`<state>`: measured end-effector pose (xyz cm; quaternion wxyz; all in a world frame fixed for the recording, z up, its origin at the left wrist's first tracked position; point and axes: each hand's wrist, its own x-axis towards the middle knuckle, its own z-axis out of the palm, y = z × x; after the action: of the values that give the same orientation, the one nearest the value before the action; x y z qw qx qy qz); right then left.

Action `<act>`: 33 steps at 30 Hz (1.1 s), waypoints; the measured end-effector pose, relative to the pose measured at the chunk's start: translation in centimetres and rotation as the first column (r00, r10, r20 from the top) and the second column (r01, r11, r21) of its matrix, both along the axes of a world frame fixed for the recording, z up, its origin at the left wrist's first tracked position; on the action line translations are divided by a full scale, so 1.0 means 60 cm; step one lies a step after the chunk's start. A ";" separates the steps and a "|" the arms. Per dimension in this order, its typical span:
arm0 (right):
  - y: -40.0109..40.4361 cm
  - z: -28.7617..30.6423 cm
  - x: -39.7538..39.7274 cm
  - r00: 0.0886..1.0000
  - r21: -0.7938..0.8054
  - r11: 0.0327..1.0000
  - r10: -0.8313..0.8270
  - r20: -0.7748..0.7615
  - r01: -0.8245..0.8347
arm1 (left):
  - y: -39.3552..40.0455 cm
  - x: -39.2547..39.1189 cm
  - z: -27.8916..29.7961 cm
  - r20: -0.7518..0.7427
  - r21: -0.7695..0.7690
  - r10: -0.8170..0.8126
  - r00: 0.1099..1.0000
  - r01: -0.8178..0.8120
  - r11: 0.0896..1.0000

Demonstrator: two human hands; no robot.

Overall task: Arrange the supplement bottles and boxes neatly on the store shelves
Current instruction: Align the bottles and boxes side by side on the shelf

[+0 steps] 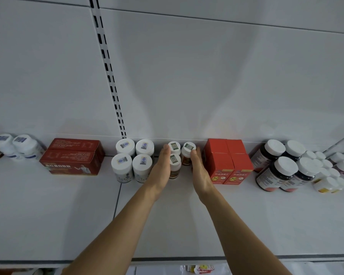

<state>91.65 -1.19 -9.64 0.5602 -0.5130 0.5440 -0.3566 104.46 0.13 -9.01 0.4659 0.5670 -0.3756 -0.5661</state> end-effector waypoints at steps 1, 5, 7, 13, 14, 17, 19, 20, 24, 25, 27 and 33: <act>0.002 0.003 -0.001 1.000 0.003 1.000 -0.005 -0.011 0.005 | 0.000 0.000 -0.002 0.009 -0.005 0.003 1.000 -0.003 1.000; 0.014 0.002 -0.009 1.000 -0.028 0.999 -0.025 -0.020 0.024 | 0.012 0.000 -0.007 0.022 0.000 0.018 1.000 -0.018 1.000; 0.020 -0.004 -0.009 0.999 -0.039 0.998 -0.042 -0.010 0.042 | 0.018 0.000 -0.005 0.030 0.002 0.038 0.999 -0.039 0.999; 0.023 -0.004 -0.003 0.999 -0.044 0.998 -0.039 0.021 0.040 | 0.018 -0.006 0.009 0.015 0.035 0.055 0.998 -0.056 0.998; 0.024 -0.002 -0.003 0.999 -0.036 0.999 -0.032 0.021 0.033 | 0.018 -0.007 0.011 0.015 0.037 0.052 0.999 -0.053 0.998; 0.027 0.003 -0.006 1.000 -0.023 1.000 -0.020 0.003 0.020 | 0.021 -0.008 0.013 0.001 0.024 0.062 0.998 -0.062 0.998; 0.033 0.012 -0.007 0.999 -0.057 0.998 -0.020 -0.037 0.018 | 0.025 -0.009 0.014 -0.004 0.006 0.076 0.997 -0.076 0.997; 0.037 0.019 -0.007 0.997 -0.098 0.995 -0.029 -0.078 0.021 | 0.028 -0.009 0.015 -0.005 0.001 0.083 0.997 -0.083 0.997; 0.063 0.002 -0.009 0.918 -0.342 0.938 -0.186 -0.351 0.060 | 0.048 -0.007 0.012 0.035 -0.002 0.108 0.994 -0.108 0.994; 0.070 -0.009 -0.010 0.894 -0.403 0.914 -0.214 -0.394 0.041 | 0.054 -0.006 0.011 0.062 -0.011 0.109 0.992 -0.109 0.994; 0.080 -0.025 -0.009 0.878 -0.465 0.884 -0.188 -0.441 -0.045 | 0.065 -0.005 0.007 0.102 -0.021 0.099 0.990 -0.098 0.995; 0.071 -0.033 0.004 0.877 -0.370 0.896 0.041 -0.478 -0.243 | 0.086 -0.009 0.002 0.126 0.003 0.074 0.989 -0.075 0.997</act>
<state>91.87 3.08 -11.60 0.3174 -0.7300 0.5310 -0.2905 103.91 5.27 -8.92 0.4598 0.6170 -0.3808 -0.5128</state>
